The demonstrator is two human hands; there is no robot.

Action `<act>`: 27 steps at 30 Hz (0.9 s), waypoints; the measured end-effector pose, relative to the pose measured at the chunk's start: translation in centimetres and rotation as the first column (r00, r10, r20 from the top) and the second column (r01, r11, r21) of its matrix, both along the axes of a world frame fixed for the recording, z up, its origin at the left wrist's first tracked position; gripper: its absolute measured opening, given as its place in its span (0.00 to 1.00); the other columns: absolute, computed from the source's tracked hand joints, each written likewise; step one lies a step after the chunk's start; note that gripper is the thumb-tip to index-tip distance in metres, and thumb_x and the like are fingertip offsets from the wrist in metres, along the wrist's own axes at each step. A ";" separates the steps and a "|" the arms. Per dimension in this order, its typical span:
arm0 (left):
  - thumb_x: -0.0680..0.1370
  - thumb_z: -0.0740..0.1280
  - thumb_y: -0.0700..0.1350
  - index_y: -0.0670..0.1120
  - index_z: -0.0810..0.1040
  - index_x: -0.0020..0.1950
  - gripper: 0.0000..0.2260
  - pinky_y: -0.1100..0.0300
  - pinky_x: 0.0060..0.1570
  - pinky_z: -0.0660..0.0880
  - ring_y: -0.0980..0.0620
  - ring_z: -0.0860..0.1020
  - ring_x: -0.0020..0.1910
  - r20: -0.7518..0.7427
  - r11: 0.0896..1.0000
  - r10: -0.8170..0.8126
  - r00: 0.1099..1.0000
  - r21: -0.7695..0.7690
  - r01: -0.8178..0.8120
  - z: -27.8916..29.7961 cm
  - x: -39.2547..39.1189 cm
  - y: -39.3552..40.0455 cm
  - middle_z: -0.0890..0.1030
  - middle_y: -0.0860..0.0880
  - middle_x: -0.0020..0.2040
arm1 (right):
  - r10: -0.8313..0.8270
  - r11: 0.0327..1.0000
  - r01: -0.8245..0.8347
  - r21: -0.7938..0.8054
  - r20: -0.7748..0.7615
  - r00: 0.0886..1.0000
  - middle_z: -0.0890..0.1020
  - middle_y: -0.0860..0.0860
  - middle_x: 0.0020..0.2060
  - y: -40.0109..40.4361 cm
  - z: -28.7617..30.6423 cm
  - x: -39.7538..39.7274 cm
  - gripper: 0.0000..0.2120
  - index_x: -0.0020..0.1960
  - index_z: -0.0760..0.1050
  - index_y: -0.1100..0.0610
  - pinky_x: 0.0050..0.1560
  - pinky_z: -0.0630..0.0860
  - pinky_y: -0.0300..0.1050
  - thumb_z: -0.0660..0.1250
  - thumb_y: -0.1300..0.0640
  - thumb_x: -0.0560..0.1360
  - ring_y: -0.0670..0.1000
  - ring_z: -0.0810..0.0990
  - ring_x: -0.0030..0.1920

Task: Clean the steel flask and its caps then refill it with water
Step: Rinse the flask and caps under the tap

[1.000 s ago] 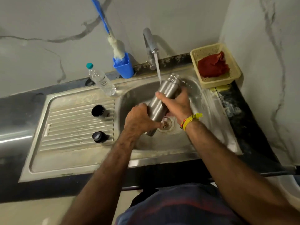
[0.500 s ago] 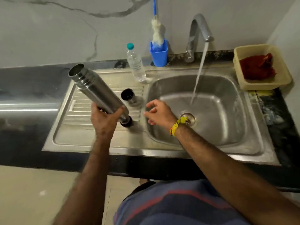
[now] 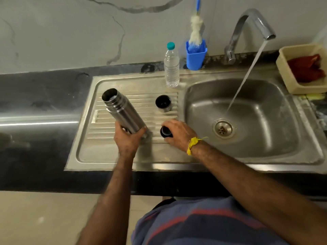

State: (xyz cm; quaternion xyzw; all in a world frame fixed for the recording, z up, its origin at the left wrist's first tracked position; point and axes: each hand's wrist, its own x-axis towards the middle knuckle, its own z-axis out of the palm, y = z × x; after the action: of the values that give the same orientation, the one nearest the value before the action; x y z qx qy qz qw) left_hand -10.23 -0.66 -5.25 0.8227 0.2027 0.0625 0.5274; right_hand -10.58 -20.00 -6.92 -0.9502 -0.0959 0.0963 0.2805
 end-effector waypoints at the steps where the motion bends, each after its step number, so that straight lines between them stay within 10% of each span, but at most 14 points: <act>1: 0.65 0.84 0.44 0.47 0.73 0.63 0.31 0.64 0.47 0.76 0.62 0.76 0.45 0.002 1.000 -0.014 1.000 -0.002 0.014 -0.3 0.0 0.1 0.78 0.54 0.49 | -0.053 0.998 0.052 0.041 0.013 0.999 0.78 0.52 0.58 -0.4 0.0 -0.2 0.22 0.62 0.74 0.53 0.57 0.75 0.51 0.75 0.54 0.70 0.58 0.78 0.57; 13: 0.68 0.82 0.41 0.54 0.69 0.64 0.31 0.67 0.51 0.78 0.62 0.77 0.52 0.030 0.999 -0.029 0.999 -0.043 0.031 -2.0 -0.3 0.0 0.78 0.55 0.57 | -0.418 0.890 0.389 0.240 0.083 0.905 0.80 0.53 0.50 -6.5 -0.2 -1.6 0.17 0.56 0.76 0.53 0.50 0.69 0.39 0.75 0.53 0.68 0.51 0.76 0.49; 20: 0.66 0.83 0.45 0.51 0.60 0.77 0.46 0.44 0.68 0.75 0.47 0.75 0.70 0.061 0.991 0.123 0.990 -0.061 -0.119 -2.5 -1.4 -2.6 0.72 0.46 0.73 | -0.396 0.891 0.365 0.270 0.070 0.916 0.82 0.52 0.49 -9.8 -0.7 -1.4 0.18 0.54 0.76 0.53 0.50 0.76 0.46 0.77 0.52 0.68 0.54 0.79 0.50; 23: 0.68 0.82 0.45 0.46 0.53 0.81 0.51 0.50 0.77 0.59 0.43 0.61 0.78 0.121 0.973 0.226 0.967 0.017 -0.229 -1.8 -3.2 -4.9 0.60 0.41 0.79 | -0.407 0.880 0.376 0.291 0.051 0.912 0.82 0.52 0.49 -11.2 -1.0 -1.4 0.19 0.54 0.77 0.53 0.52 0.77 0.48 0.78 0.51 0.67 0.54 0.79 0.51; 27: 0.69 0.81 0.50 0.37 0.66 0.71 0.39 0.47 0.74 0.67 0.45 0.68 0.71 0.391 0.895 0.288 0.875 0.216 -0.391 -0.9 -5.3 -9.2 0.69 0.38 0.70 | -0.455 0.844 0.421 0.333 0.029 0.890 0.81 0.53 0.49 -14.1 -1.1 -1.4 0.18 0.53 0.78 0.54 0.52 0.75 0.48 0.79 0.51 0.67 0.54 0.78 0.51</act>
State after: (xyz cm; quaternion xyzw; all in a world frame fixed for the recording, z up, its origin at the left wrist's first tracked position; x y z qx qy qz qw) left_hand -15.48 -9.88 -6.17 0.8172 0.2372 0.3284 0.4099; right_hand -11.95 -34.14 -8.01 -0.8929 0.0945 -0.0380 0.4386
